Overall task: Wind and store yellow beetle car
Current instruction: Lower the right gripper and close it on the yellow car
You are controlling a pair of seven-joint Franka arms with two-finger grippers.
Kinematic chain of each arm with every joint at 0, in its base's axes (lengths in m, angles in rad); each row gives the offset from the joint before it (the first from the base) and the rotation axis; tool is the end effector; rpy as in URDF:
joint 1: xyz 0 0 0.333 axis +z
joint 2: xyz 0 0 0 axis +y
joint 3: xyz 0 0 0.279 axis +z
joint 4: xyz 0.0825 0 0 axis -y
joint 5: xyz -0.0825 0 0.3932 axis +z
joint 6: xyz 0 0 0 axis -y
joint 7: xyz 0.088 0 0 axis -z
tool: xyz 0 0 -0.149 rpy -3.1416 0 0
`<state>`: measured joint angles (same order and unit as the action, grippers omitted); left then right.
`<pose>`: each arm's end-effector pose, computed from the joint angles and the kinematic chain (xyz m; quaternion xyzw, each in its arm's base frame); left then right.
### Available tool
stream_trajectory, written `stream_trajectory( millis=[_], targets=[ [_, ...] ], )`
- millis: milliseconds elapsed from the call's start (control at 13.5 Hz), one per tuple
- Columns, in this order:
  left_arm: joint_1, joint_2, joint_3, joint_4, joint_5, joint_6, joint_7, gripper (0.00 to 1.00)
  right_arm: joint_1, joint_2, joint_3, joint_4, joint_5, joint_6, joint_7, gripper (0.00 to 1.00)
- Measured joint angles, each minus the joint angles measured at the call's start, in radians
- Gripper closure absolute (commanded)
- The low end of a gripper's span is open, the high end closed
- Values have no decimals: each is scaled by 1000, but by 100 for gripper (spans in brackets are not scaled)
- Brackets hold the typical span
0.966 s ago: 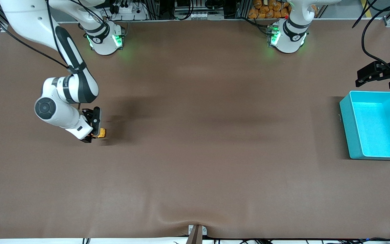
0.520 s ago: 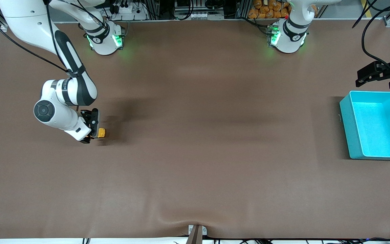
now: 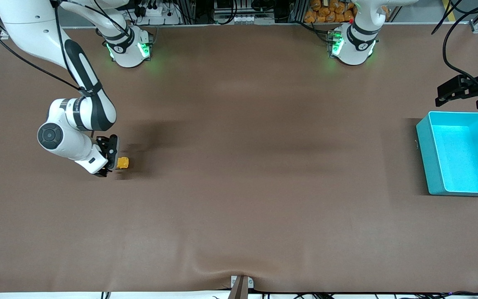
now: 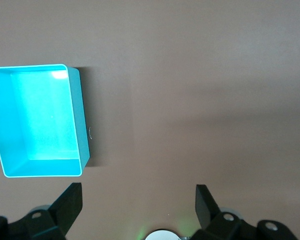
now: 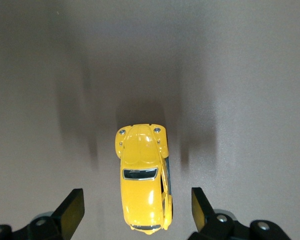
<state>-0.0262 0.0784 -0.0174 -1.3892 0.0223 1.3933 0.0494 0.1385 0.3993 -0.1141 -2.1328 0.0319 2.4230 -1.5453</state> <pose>0.5630 -0.0206 0.5722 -0.9982 0.0449 0.0372 0.0102 0.5489 0.0102 0.1266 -0.7130 -0.6991 0.0470 0.0275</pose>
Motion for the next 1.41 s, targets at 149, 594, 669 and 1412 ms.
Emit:
stream_trajectory(
  millis=[149, 594, 669, 1412],
  targets=[
    [-1, 0, -2, 0, 0, 0, 0, 0, 0, 12, 0, 0, 0, 15, 0, 14],
    [-1, 0, -2, 0, 0, 0, 0, 0, 0, 26, 0, 0, 0, 29, -1, 31],
    [-1, 0, -2, 0, 0, 0, 0, 0, 0, 28, 0, 0, 0, 30, -1, 38],
    [0, 0, -1, 0, 0, 0, 0, 0, 0, 34, 1, 1, 0, 35, -14, 66]
  ],
)
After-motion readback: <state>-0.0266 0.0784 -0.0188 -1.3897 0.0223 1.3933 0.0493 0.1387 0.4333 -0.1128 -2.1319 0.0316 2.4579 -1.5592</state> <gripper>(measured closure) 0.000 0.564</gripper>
